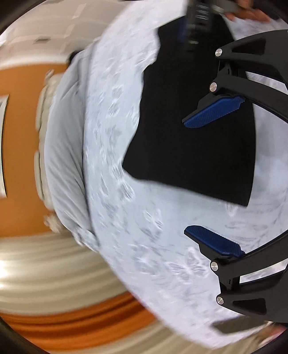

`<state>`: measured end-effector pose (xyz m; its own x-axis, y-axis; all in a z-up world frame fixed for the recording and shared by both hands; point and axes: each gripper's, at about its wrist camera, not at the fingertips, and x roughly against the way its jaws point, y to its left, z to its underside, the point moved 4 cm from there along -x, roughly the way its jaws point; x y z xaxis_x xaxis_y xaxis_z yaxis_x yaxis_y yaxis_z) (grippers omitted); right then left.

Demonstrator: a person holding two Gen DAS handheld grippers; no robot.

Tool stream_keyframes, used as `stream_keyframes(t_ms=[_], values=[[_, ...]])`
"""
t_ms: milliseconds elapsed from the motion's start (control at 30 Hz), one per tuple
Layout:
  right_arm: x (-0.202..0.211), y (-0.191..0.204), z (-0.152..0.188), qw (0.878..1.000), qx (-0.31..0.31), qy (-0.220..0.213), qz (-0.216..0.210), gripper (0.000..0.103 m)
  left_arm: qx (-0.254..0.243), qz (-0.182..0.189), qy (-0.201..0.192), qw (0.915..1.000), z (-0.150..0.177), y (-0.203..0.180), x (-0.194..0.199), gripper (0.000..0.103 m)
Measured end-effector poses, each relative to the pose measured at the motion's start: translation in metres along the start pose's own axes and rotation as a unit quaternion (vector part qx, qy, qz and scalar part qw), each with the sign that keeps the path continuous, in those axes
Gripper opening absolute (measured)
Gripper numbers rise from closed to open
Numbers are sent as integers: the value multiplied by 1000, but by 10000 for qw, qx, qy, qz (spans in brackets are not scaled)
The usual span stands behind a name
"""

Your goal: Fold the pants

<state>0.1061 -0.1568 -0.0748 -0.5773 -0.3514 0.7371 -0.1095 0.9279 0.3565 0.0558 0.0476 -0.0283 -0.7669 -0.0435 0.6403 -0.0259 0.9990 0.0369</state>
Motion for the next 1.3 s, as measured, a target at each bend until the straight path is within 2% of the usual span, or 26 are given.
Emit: stream_keyframes(t_ms=[67, 100, 133, 167, 200, 267, 333, 400, 467, 500, 533, 600, 633, 700, 733, 767, 900, 967, 1000, 1067, 1167, 1200, 1233, 1300], values=[[-6, 9, 1, 9996, 209, -152, 89, 91, 285, -18, 53, 9996, -1, 18, -10, 87], [-9, 15, 1, 9993, 318, -206, -25, 67, 352, -58, 136, 9993, 0, 26, -15, 87], [-13, 20, 1, 9994, 293, -167, -117, 48, 383, -49, 180, 9991, 3, 30, -16, 87], [-11, 22, -2, 9993, 257, -235, -160, 44, 457, -17, 193, 9988, 2, 36, -17, 87], [-4, 26, -5, 9987, 296, -327, -253, 31, 534, -2, 162, 9984, 1, 40, -17, 87], [19, 30, -15, 9969, 359, -627, -325, 21, 657, 79, 56, 9978, 1, 47, -9, 87], [66, 31, -27, 9917, 526, -1127, -319, 20, 699, 129, -27, 9975, 0, 49, -3, 87], [97, 20, -28, 9876, 650, -1428, 22, 20, 750, 154, -111, 9970, -1, 50, 3, 87], [110, -10, -19, 9855, 565, -1484, 596, 20, 774, 239, -126, 9966, 0, 48, 3, 87], [105, -28, -13, 9874, 415, -1292, 809, 20, 755, 258, -101, 9968, 0, 45, 3, 87], [92, -46, -6, 9923, 202, -899, 828, 23, 709, 277, -60, 9971, 2, 41, 1, 87], [72, -67, 3, 9960, -366, -317, 748, 24, 569, 279, 63, 9980, 6, 31, -5, 87], [65, -67, 4, 9972, -539, -105, 512, 25, 497, 275, 108, 9983, 8, 25, -8, 87], [65, -58, 6, 9980, -628, -95, -3, 47, 419, 290, 125, 9986, 10, 20, -9, 87], [67, -53, 9, 9975, -682, -116, -164, 77, 384, 284, 120, 9988, 11, 19, -9, 87], [68, -49, 12, 9970, -710, -101, -285, 86, 365, 273, 98, 9989, 11, 18, -8, 87], [72, -42, 34, 9919, -848, 199, -926, 86, 495, 423, 141, 9978, 10, 25, -9, 87], [72, -38, 51, 9876, -911, 384, -1224, 84, 549, 540, 152, 9969, 8, 28, -8, 87], [69, -34, 55, 9863, -911, 430, -1304, 80, 558, 677, 151, 9960, 8, 27, -6, 87], [54, -28, 63, 9850, -956, 627, -1295, 75, 539, 895, 171, 9944, 8, 23, -3, 87], [18, -14, 61, 9821, -943, 933, -1338, 39, 437, 966, 217, 9941, 12, 13, -3, 87], [12, -9, 58, 9856, -800, 953, -1148, 21, 393, 940, 231, 9945, 13, 11, -3, 87], [15, -4, 51, 9896, -616, 856, -978, 13, 368, 908, 239, 9949, 14, 9, -4, 87], [52, 6, 32, 9950, -319, 312, -890, 11, 352, 851, 213, 9955, 15, 10, -3, 87]])
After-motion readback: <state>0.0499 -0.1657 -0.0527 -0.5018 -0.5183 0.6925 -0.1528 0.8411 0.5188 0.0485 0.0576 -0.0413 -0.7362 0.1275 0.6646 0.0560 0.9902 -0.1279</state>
